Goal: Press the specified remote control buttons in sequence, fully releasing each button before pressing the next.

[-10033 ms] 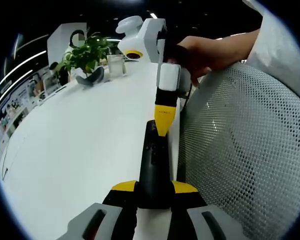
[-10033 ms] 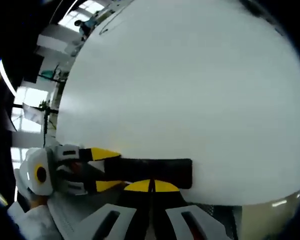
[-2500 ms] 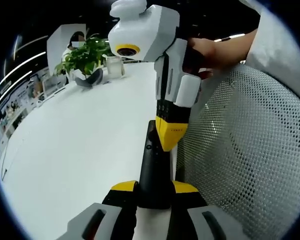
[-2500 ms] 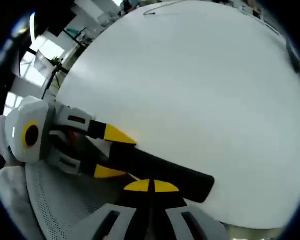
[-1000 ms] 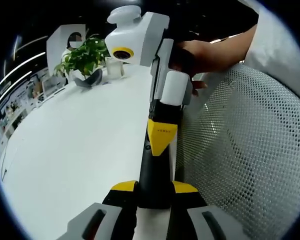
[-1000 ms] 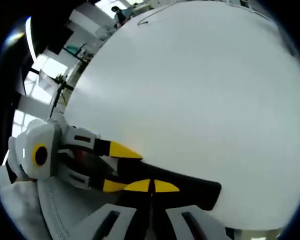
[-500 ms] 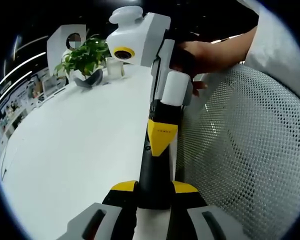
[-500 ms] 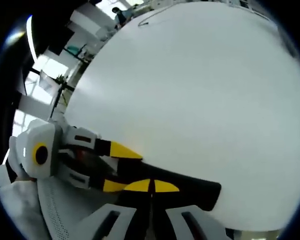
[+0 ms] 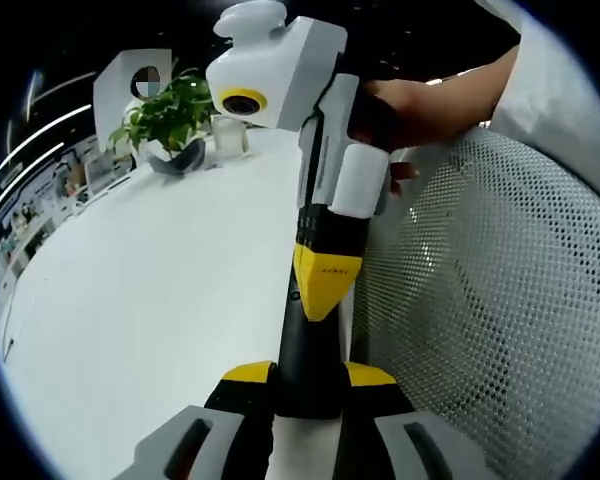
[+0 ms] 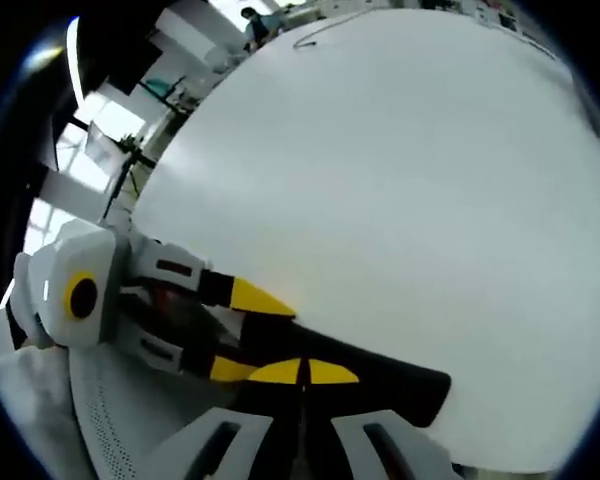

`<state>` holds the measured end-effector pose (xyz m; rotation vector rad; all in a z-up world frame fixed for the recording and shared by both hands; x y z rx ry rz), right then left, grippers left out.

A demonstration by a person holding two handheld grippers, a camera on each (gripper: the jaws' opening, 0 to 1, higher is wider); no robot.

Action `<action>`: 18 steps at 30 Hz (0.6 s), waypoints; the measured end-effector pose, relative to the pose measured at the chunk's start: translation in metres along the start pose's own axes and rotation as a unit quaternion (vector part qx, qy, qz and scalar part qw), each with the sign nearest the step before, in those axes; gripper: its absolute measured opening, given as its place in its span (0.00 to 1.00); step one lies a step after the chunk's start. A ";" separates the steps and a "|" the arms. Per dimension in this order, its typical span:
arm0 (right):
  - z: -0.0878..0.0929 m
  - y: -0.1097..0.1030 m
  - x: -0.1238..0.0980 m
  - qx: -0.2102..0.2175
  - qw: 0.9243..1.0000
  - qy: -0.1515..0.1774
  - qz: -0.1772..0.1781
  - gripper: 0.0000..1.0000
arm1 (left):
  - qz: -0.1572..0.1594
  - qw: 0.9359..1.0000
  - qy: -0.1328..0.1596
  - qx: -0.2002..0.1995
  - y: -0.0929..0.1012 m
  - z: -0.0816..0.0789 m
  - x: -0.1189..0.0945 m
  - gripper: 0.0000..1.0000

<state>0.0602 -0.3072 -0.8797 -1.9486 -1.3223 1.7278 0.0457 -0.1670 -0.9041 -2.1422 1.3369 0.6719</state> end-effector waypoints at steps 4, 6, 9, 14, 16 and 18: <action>-0.002 -0.002 0.000 -0.020 1.000 0.017 -0.010 0.00 | 0.000 1.000 0.000 0.000 0.000 -0.001 0.000 0.25; -0.002 -0.002 0.002 -0.023 1.000 0.014 -0.013 0.00 | 0.000 1.000 -0.001 0.001 0.000 0.000 0.000 0.25; 0.000 -0.002 0.005 -0.033 0.999 0.001 -0.003 0.00 | 0.000 1.000 -0.001 0.001 0.000 0.000 0.000 0.25; 0.000 -0.003 0.005 -0.038 0.999 0.003 0.005 0.00 | -0.001 1.000 -0.003 0.001 0.001 -0.001 0.000 0.25; 0.000 -0.004 0.006 -0.048 0.999 0.000 0.012 0.00 | -0.001 1.000 -0.004 0.001 0.001 -0.001 0.000 0.25; 0.001 -0.006 0.007 -0.058 0.998 -0.003 0.019 0.00 | -0.002 1.000 -0.005 0.000 0.001 -0.001 0.001 0.25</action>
Point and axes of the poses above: the point that each gripper's makers call its tool centre point, and the gripper's own axes: x roughly forward along the fingers, y roughly to its right, z roughly out of its underside, the point moved 10 cm from there along -x, roughly backward along the fingers, and after that the axes turned 15 degrees about -z, right-handed, at the moved point
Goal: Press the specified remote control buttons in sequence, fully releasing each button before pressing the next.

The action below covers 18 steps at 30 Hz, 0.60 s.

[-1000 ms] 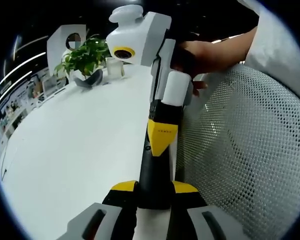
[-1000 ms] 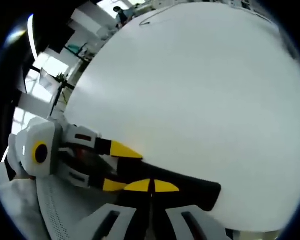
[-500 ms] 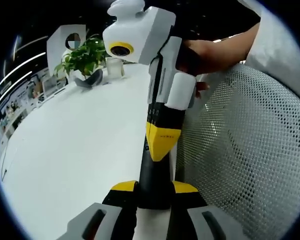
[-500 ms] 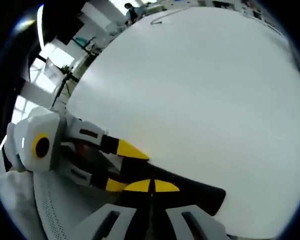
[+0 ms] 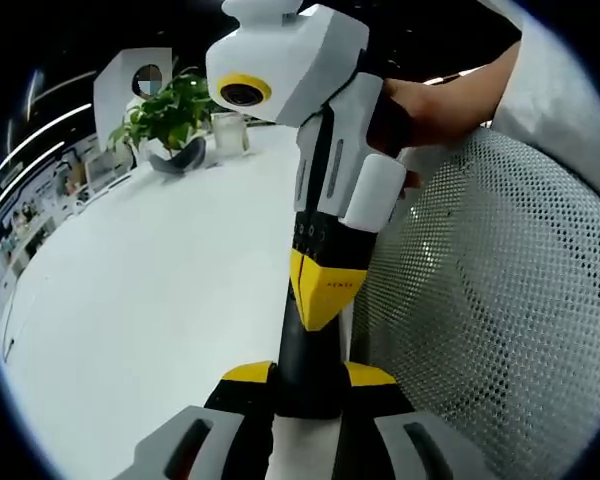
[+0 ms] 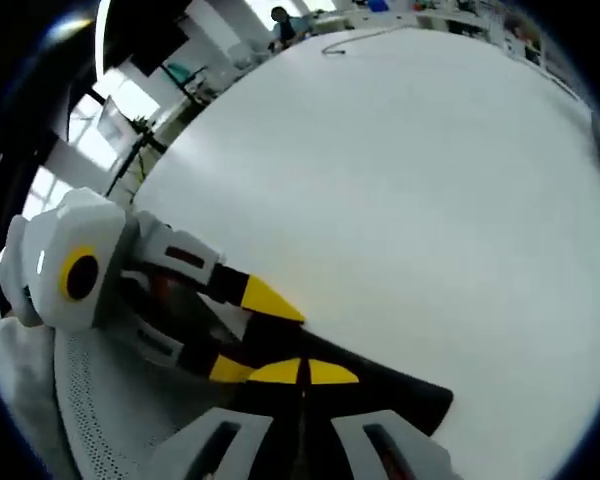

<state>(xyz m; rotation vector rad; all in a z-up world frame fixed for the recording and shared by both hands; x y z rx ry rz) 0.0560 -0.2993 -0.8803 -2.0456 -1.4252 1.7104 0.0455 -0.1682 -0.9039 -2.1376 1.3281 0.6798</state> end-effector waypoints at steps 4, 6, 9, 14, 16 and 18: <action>0.000 -0.001 0.000 -0.007 1.000 0.000 0.009 0.00 | -0.001 1.000 -0.001 -0.001 0.000 0.000 0.000 0.25; 0.001 0.000 0.000 0.002 1.000 0.007 0.009 0.00 | -0.001 1.000 -0.001 -0.003 0.000 0.000 0.000 0.25; 0.001 -0.001 0.000 0.007 1.000 0.011 0.016 0.00 | -0.002 1.000 -0.001 -0.005 0.000 0.000 0.000 0.25; 0.001 -0.004 0.002 0.006 0.999 0.012 0.031 0.00 | -0.006 1.000 -0.004 -0.010 0.001 -0.001 0.000 0.25; 0.001 -0.005 0.002 -0.024 0.999 0.003 0.036 0.00 | -0.007 1.000 -0.007 -0.011 0.001 -0.001 0.001 0.25; 0.001 -0.007 0.003 -0.049 0.998 -0.006 0.046 0.00 | -0.010 1.000 -0.012 -0.015 0.001 -0.002 0.001 0.25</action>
Point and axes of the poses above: the point that each gripper's makers call its tool centre point, and the gripper's own axes: x roughly forward along the fingers, y roughly to its right, z roughly out of its underside, the point moved 10 cm from there along -x, roughly backward along the fingers, and after that the axes turned 15 degrees about -z, right-handed, at the moved point
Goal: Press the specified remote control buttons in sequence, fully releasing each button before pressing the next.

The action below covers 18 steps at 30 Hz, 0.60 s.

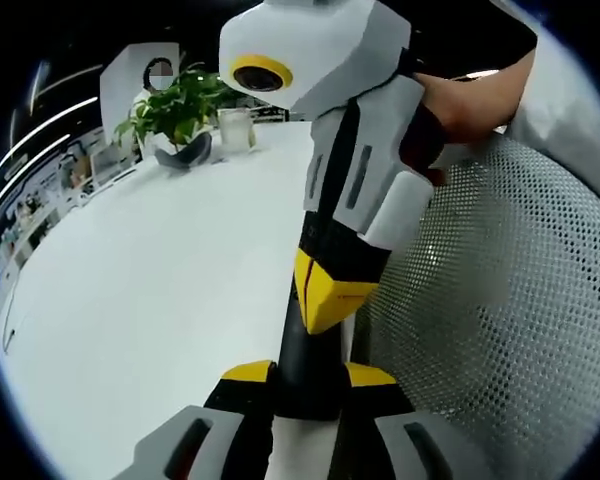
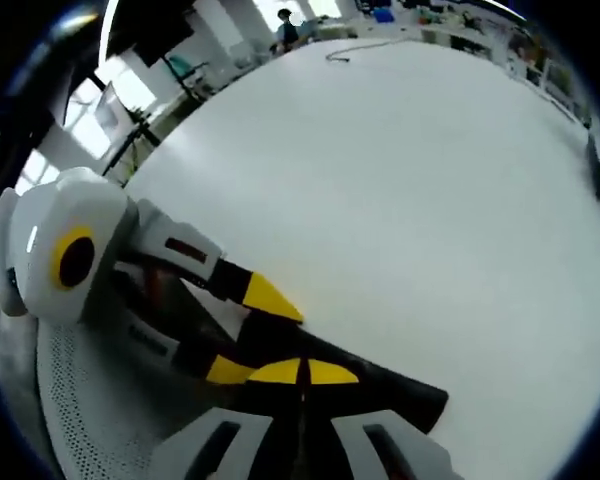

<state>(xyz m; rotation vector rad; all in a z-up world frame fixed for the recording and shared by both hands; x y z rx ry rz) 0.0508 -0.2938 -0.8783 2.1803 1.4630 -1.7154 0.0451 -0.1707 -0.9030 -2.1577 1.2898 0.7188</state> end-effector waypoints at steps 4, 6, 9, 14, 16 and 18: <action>0.000 -0.005 0.002 -0.017 1.000 -0.003 0.020 0.00 | -0.003 1.000 -0.007 -0.003 0.001 -0.001 0.000 0.25; 0.000 -0.004 0.002 -0.020 1.000 -0.003 0.022 0.00 | -0.003 1.000 -0.007 -0.004 0.000 -0.001 0.000 0.25; 0.000 -0.004 0.001 -0.026 0.999 -0.003 0.020 0.00 | -0.003 1.000 -0.008 -0.002 0.000 -0.001 0.000 0.25; 0.000 -0.005 0.002 -0.033 0.999 -0.006 0.023 0.00 | -0.002 1.000 -0.007 0.002 0.000 -0.001 0.000 0.25; 0.001 -0.004 0.001 -0.032 0.999 -0.004 0.020 0.00 | -0.002 1.000 -0.005 0.005 0.000 -0.001 0.000 0.25; 0.001 -0.002 0.000 -0.037 0.999 -0.003 0.013 0.00 | 0.000 1.000 -0.003 0.007 0.000 -0.001 0.000 0.25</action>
Point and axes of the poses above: the point that each gripper's makers call its tool centre point, and the gripper's own axes: x roughly forward along the fingers, y roughly to its right, z roughly out of its underside, the point moved 10 cm from there along -x, roughly backward along the fingers, and after that the axes turned 15 degrees about -z, right-handed, at the moved point
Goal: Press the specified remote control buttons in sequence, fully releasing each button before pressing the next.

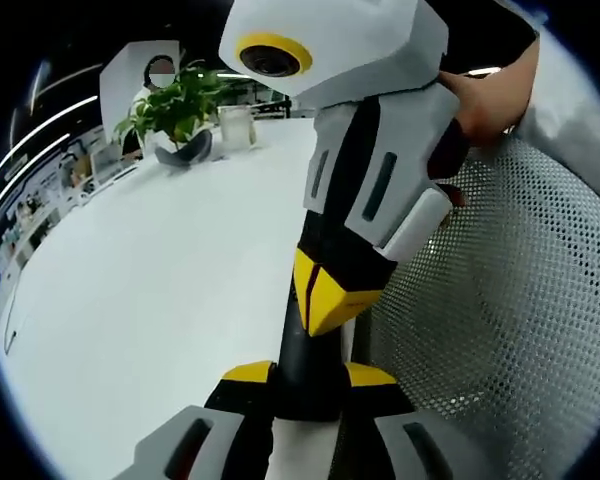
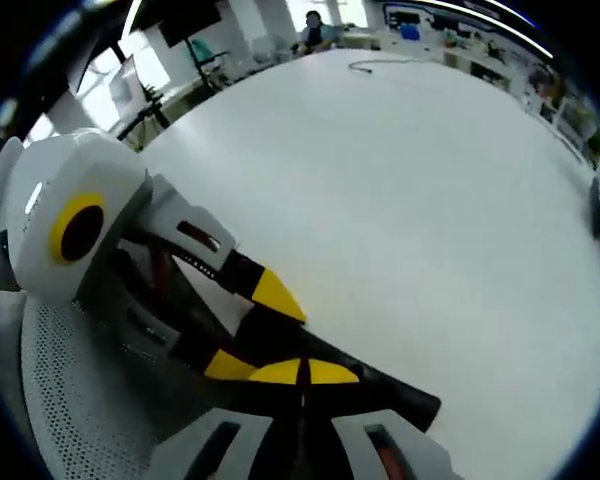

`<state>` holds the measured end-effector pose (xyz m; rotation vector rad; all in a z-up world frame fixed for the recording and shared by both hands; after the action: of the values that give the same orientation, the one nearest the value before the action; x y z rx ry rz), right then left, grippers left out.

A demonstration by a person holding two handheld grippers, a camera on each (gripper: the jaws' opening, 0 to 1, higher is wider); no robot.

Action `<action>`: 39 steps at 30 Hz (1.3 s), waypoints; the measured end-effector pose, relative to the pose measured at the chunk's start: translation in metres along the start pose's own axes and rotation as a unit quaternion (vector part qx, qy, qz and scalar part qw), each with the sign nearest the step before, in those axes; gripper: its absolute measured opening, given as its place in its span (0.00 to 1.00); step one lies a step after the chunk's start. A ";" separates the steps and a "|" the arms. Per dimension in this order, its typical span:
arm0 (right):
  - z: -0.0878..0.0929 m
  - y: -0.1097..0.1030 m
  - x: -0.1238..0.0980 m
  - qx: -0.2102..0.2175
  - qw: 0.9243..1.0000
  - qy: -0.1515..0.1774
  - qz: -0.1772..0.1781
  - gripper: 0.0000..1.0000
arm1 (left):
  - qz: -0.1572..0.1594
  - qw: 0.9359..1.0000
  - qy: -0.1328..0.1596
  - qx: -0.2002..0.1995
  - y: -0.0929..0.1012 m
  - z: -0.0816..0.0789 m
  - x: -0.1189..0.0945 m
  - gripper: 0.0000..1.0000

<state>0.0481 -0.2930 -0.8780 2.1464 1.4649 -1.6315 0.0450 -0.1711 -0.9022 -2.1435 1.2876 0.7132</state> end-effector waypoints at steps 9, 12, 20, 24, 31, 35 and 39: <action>-0.005 0.006 -0.007 0.007 1.000 0.025 0.006 0.00 | 0.000 1.000 0.009 -0.002 -0.002 0.000 0.002 0.25; -0.012 0.006 -0.025 0.012 0.997 0.076 0.022 0.00 | -0.001 1.000 0.009 -0.003 -0.002 0.000 0.002 0.25; -0.004 0.003 -0.097 -0.028 0.963 0.211 0.167 0.00 | 0.001 1.000 0.002 0.005 -0.004 -0.001 0.002 0.24; 0.005 0.008 -0.117 -0.062 0.935 0.262 0.229 0.16 | -0.008 1.000 -0.003 0.016 -0.015 0.000 0.002 0.24; 0.011 0.019 -0.117 -0.018 0.924 0.316 0.215 0.36 | -0.013 1.000 -0.012 0.004 -0.037 0.003 0.003 0.24; 0.011 0.021 -0.124 -0.013 0.905 0.366 0.215 0.59 | -0.013 1.000 -0.020 0.002 -0.049 0.004 0.005 0.24; 0.012 0.027 -0.122 0.021 0.914 0.355 0.194 0.59 | -0.017 0.999 -0.025 0.015 -0.059 0.002 0.009 0.24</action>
<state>0.0608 -0.3909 -0.8011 2.9841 0.9790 -0.7796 0.1008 -0.1517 -0.8993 -2.1057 1.2248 0.7248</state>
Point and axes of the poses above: the point that each gripper's makers call its tool centre point, and the gripper's own axes: x roughly forward along the fingers, y roughly to its right, z roughly out of its underside, the point moved 10 cm from there along -x, roughly backward along the fingers, and after that the axes turned 15 degrees about -z, right-handed, at the moved point
